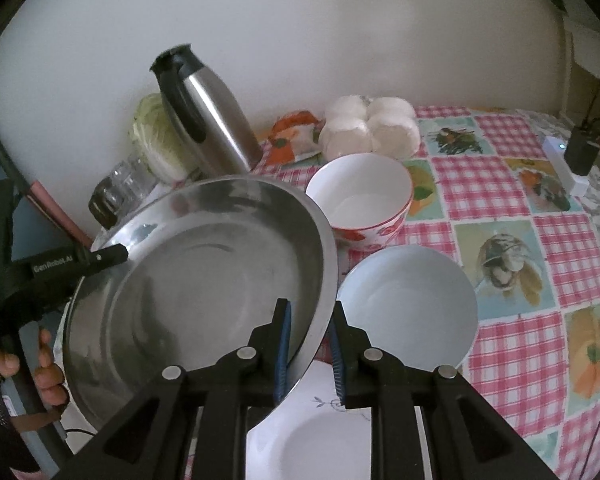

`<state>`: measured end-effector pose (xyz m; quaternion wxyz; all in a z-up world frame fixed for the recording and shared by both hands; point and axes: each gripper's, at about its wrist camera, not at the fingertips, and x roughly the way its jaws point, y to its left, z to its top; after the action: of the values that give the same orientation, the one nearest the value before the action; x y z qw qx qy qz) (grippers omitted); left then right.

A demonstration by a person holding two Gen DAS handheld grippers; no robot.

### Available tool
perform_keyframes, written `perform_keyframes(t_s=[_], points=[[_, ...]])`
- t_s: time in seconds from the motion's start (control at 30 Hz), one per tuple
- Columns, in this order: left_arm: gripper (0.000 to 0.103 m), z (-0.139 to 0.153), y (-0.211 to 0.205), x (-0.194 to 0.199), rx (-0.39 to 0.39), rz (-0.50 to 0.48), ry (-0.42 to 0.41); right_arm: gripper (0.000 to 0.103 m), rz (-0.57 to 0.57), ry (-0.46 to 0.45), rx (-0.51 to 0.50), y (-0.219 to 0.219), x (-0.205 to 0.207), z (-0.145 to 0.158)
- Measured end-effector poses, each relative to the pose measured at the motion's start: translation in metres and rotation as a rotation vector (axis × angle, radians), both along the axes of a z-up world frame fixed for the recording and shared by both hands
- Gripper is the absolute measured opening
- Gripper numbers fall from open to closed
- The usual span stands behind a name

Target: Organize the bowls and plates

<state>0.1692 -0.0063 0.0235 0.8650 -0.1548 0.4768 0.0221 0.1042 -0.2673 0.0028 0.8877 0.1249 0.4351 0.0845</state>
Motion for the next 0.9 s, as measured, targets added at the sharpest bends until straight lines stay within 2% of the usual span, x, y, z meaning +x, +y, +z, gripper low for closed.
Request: perform_keyframes(t_s=[0.33, 0.9], points=[[0.031, -0.013, 0.024, 0.002, -0.026, 0.046, 0.019, 0.022, 0.051, 0.048, -0.029, 0.023, 0.012, -0.021], [0.031, -0.034, 0.028, 0.012, -0.047, 0.042, 0.058, 0.022, 0.056, 0.102, -0.053, 0.028, 0.029, -0.044]])
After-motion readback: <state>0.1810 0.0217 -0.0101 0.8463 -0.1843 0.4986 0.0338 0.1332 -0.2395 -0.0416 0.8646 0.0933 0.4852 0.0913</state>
